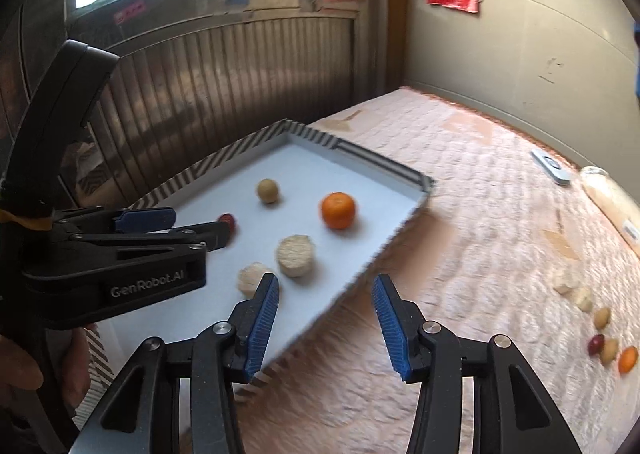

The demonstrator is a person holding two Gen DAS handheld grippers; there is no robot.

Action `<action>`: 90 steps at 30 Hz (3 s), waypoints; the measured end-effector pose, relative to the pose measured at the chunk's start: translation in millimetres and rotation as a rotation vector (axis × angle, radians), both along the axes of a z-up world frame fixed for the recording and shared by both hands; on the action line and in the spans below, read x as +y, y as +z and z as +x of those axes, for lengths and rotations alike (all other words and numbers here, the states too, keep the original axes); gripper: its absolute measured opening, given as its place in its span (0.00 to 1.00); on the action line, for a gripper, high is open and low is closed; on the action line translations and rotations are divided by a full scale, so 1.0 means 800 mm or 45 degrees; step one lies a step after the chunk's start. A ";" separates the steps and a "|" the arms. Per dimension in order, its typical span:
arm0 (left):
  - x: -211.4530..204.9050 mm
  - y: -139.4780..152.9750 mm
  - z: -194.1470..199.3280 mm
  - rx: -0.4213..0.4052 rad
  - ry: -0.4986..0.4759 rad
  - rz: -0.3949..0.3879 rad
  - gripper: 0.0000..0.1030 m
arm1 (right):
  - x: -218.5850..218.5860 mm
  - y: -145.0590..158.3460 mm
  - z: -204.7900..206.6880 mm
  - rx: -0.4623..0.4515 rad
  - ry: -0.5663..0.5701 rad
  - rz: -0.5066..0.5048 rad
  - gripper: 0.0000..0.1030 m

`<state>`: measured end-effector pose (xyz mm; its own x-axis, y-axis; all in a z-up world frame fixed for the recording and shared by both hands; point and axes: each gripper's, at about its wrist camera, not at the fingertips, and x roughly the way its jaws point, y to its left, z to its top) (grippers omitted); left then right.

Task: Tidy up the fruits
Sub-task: 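Move both tools back toward the remaining items on the bed, then grasp the brown round fruit with the right gripper while the left gripper grasps a red date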

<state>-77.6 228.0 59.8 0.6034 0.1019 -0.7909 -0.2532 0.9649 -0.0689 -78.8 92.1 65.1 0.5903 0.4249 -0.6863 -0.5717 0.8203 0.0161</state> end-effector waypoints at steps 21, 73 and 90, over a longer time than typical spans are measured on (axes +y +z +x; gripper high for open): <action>-0.210 0.023 0.027 -0.059 -0.357 0.124 0.56 | -0.248 0.000 -0.005 0.019 -0.483 0.038 0.47; -0.398 -0.035 0.143 0.191 -0.695 0.006 0.56 | -0.405 -0.029 0.054 0.086 -0.713 0.111 0.26; -0.412 -0.050 0.169 0.232 -0.727 -0.047 0.19 | -0.404 -0.028 0.048 0.081 -0.704 0.124 0.26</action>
